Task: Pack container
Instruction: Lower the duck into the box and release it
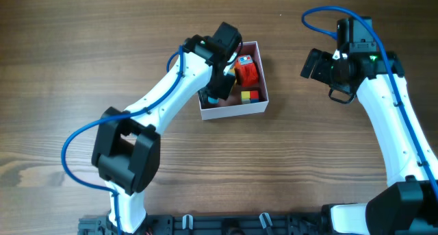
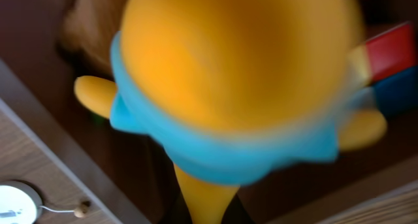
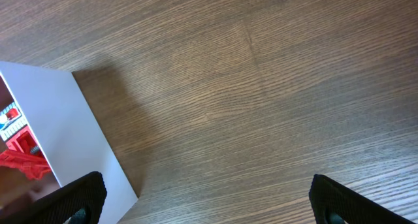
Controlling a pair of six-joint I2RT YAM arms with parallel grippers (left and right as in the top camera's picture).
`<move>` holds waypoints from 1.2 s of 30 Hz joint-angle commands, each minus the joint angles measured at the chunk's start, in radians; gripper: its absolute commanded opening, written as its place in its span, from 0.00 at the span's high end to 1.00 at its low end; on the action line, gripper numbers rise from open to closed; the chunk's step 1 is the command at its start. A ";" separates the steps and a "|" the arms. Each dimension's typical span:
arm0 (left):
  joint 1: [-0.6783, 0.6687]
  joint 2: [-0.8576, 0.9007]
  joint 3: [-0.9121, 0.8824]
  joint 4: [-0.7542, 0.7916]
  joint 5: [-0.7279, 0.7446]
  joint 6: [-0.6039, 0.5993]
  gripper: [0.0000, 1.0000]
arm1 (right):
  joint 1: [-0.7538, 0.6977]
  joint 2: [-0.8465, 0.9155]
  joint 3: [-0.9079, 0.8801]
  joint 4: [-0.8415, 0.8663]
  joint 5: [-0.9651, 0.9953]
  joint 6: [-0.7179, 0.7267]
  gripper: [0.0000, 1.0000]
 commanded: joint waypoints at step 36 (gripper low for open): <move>0.002 -0.180 -0.109 0.046 -0.122 0.013 0.59 | -0.002 0.007 -0.004 0.003 -0.010 0.001 0.00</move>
